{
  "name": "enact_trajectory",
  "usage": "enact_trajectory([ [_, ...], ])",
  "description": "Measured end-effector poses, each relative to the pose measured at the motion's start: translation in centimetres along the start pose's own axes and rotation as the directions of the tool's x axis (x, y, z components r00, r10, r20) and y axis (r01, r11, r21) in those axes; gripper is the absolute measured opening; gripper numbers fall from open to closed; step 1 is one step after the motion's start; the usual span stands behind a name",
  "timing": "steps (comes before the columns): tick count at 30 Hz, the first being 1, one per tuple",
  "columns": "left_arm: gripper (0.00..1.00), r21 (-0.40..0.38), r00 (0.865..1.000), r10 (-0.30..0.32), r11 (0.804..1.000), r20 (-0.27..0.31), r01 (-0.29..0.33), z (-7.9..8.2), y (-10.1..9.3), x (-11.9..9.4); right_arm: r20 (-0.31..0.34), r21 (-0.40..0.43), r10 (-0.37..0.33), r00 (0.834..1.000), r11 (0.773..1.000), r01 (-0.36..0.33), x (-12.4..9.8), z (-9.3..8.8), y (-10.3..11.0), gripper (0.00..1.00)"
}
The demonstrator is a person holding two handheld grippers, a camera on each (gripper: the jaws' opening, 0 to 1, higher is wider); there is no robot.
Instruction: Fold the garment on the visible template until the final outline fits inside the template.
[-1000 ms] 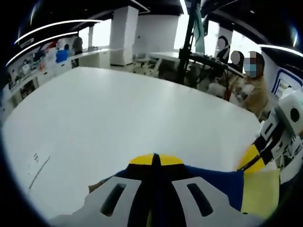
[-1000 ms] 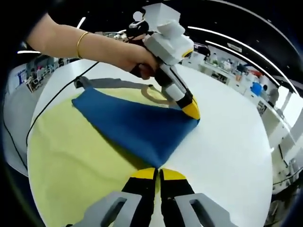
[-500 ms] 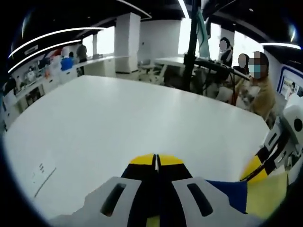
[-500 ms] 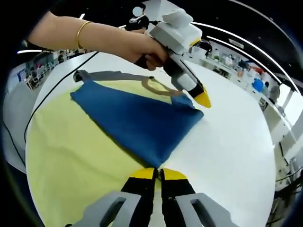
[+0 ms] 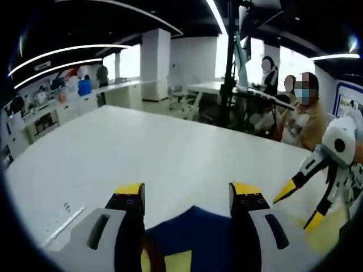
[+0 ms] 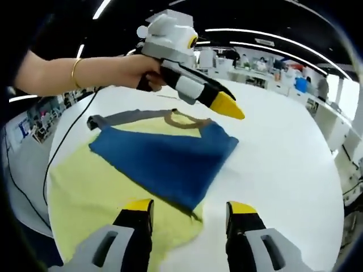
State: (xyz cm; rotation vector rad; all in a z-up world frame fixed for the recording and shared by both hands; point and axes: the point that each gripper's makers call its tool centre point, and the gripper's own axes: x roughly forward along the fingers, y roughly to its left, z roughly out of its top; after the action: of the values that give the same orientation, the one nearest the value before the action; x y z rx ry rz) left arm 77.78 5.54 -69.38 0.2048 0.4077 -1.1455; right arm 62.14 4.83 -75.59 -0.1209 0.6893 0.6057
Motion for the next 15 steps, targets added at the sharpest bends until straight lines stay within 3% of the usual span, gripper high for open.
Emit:
enact_trajectory([
  [8, 0.88, -0.013, 0.998, 0.037, 0.999, 0.047, -0.037, 1.4, 1.1, -4.1, 0.047, 0.064, 0.038, 0.998, 0.997, -0.041, -1.3, 1.7, 1.0, 0.72],
  [15, 0.99, -0.043, 0.996, 0.074, 0.996, 0.040, -0.072, 0.3, 2.0, -7.8, 0.046, 0.061, 0.071, 0.996, 0.995, -0.073, -2.1, 2.1, 2.5, 0.80],
])
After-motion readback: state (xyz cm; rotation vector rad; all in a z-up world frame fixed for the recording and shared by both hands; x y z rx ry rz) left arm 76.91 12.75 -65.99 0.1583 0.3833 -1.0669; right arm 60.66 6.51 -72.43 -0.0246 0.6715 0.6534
